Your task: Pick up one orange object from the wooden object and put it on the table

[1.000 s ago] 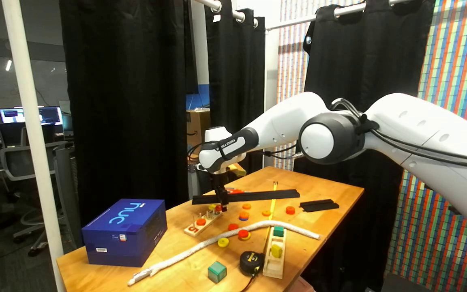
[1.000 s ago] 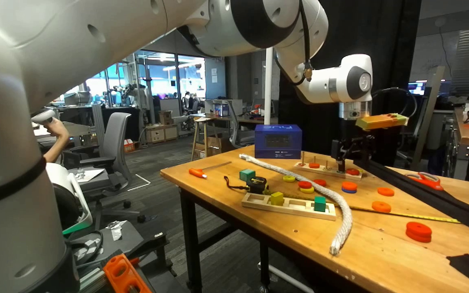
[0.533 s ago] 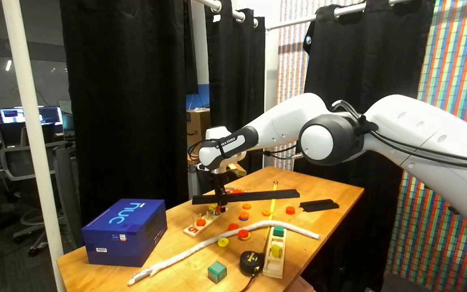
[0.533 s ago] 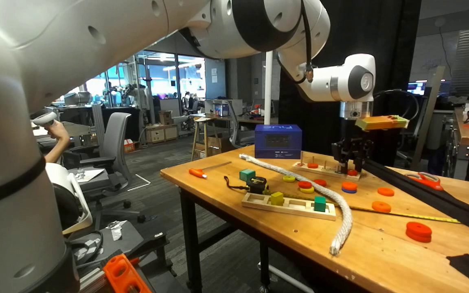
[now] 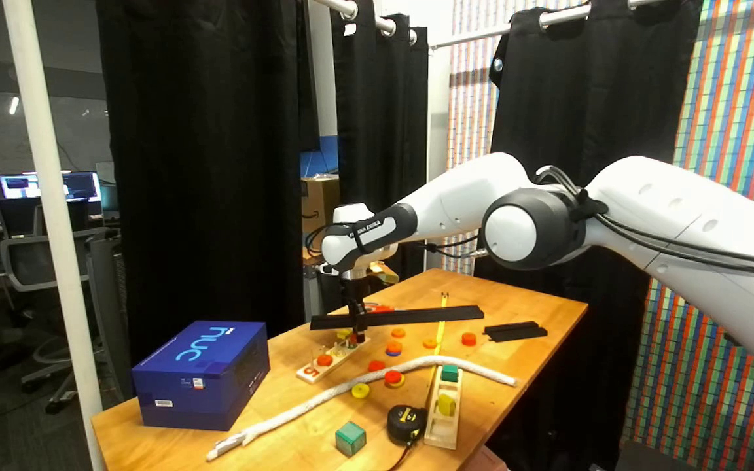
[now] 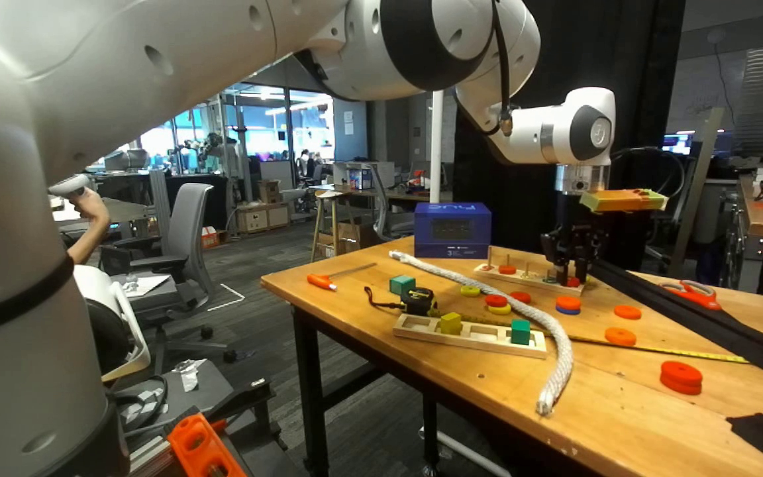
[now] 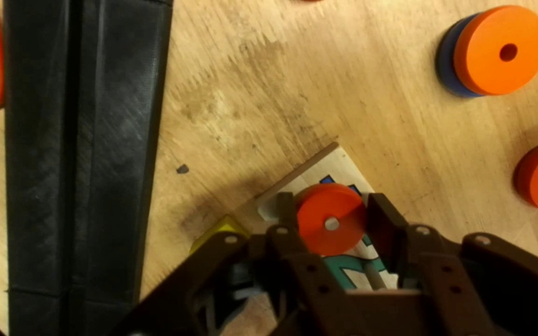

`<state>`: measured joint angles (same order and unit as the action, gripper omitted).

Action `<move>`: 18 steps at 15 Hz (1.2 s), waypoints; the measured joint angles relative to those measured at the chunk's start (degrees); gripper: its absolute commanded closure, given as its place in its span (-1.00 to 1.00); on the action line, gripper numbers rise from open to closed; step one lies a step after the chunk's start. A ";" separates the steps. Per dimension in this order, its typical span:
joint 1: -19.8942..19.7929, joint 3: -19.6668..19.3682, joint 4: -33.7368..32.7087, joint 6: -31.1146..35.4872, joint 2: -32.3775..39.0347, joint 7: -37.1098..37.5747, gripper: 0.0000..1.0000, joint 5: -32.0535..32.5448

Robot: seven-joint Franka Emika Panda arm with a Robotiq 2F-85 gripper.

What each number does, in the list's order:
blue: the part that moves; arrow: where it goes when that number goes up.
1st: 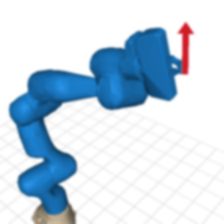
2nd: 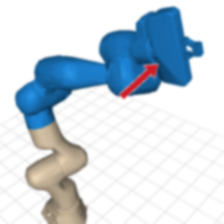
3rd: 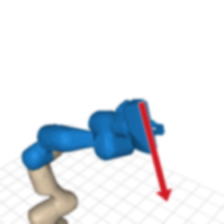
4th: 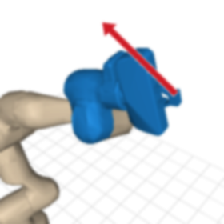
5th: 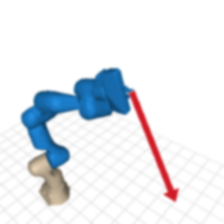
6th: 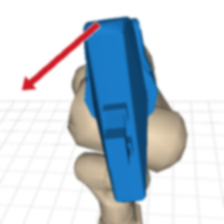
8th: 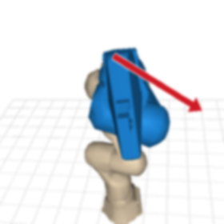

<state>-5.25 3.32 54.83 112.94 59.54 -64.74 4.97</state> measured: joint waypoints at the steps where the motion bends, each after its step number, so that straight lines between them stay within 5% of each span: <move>1: 0.00 0.06 -0.26 -0.14 0.10 0.00 0.50 -0.03; 18: -3.41 0.43 -4.24 -0.28 -0.19 0.10 0.50 -0.12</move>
<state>-8.66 3.75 50.59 112.66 59.35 -64.64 4.85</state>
